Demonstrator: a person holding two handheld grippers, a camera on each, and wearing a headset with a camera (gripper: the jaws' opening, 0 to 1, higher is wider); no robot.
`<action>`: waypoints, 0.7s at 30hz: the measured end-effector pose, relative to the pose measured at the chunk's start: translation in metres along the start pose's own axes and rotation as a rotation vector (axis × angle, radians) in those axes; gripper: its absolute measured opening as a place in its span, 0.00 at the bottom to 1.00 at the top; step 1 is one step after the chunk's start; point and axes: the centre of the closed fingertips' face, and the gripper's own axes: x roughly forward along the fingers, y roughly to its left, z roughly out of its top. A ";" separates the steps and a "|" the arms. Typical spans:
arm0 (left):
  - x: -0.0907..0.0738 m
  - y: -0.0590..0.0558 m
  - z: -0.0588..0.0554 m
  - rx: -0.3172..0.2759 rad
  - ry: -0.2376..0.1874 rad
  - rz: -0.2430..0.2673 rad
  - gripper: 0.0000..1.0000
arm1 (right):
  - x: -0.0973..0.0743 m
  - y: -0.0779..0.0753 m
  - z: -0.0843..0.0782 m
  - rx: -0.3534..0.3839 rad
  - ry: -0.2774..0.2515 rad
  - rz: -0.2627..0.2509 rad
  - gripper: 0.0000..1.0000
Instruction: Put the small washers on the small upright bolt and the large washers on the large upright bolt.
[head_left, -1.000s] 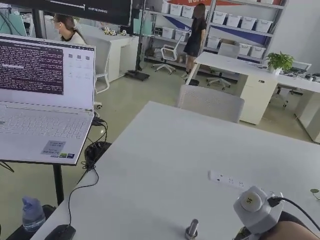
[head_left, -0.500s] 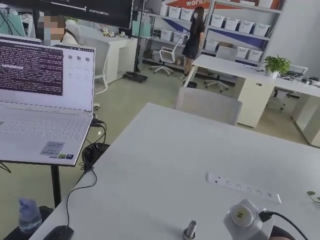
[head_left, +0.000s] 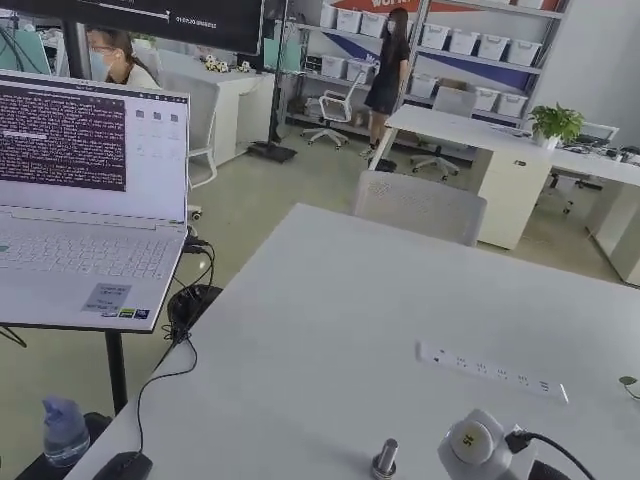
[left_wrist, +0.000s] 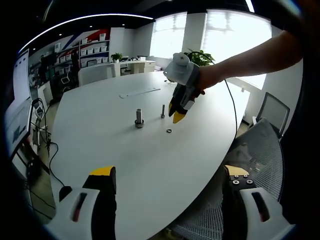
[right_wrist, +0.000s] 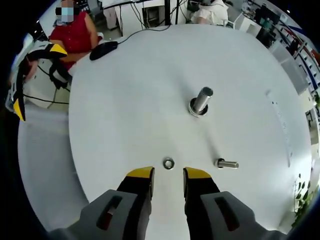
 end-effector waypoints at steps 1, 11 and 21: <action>0.000 0.000 0.001 -0.001 -0.001 -0.001 0.88 | 0.001 0.000 -0.001 -0.001 0.001 -0.001 0.25; 0.002 0.000 0.001 -0.025 -0.006 -0.002 0.90 | 0.025 -0.002 -0.012 0.014 0.023 0.005 0.25; 0.001 -0.003 -0.005 -0.026 0.010 -0.012 0.90 | 0.040 -0.001 -0.014 0.015 0.028 -0.004 0.25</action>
